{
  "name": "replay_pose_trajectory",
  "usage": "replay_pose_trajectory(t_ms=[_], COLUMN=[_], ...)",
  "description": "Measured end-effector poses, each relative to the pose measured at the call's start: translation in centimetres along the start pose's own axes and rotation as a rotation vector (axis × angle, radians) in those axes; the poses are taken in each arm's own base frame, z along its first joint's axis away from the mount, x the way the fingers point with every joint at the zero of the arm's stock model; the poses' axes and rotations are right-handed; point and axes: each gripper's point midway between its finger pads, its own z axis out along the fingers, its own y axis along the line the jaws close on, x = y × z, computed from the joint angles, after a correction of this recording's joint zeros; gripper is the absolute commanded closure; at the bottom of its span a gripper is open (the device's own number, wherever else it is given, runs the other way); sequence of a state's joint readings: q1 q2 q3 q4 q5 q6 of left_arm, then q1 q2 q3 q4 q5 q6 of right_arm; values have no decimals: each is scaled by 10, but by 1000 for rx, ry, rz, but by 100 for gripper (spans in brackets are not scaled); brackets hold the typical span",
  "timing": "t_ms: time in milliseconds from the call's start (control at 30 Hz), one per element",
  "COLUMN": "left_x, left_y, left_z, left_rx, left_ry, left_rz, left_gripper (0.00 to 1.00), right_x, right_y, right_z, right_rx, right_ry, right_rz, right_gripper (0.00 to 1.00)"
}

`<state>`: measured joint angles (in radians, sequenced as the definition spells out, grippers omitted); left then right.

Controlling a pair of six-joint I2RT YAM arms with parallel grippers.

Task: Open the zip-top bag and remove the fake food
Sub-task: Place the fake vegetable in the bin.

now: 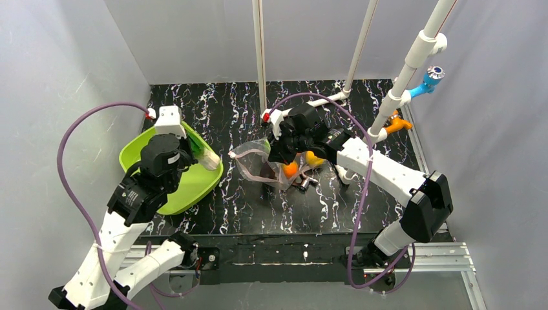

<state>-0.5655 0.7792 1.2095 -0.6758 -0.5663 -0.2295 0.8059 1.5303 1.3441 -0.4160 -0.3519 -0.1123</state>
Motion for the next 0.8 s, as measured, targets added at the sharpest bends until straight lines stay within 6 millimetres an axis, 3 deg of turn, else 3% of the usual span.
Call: replay_pose_trajectory(t_ms=[500,800], left_x=[56,77], left_y=[33,31], left_z=[35,46], left_rx=[-137,-94], left_ry=[151,231], left_rz=[20,-6], left_gripper=[100,95], right_x=[1,5], right_y=[3,3], right_z=[0,2], right_rx=[-18,-20], right_ry=[0,7], right_rz=[1,4], right_gripper=[99,99])
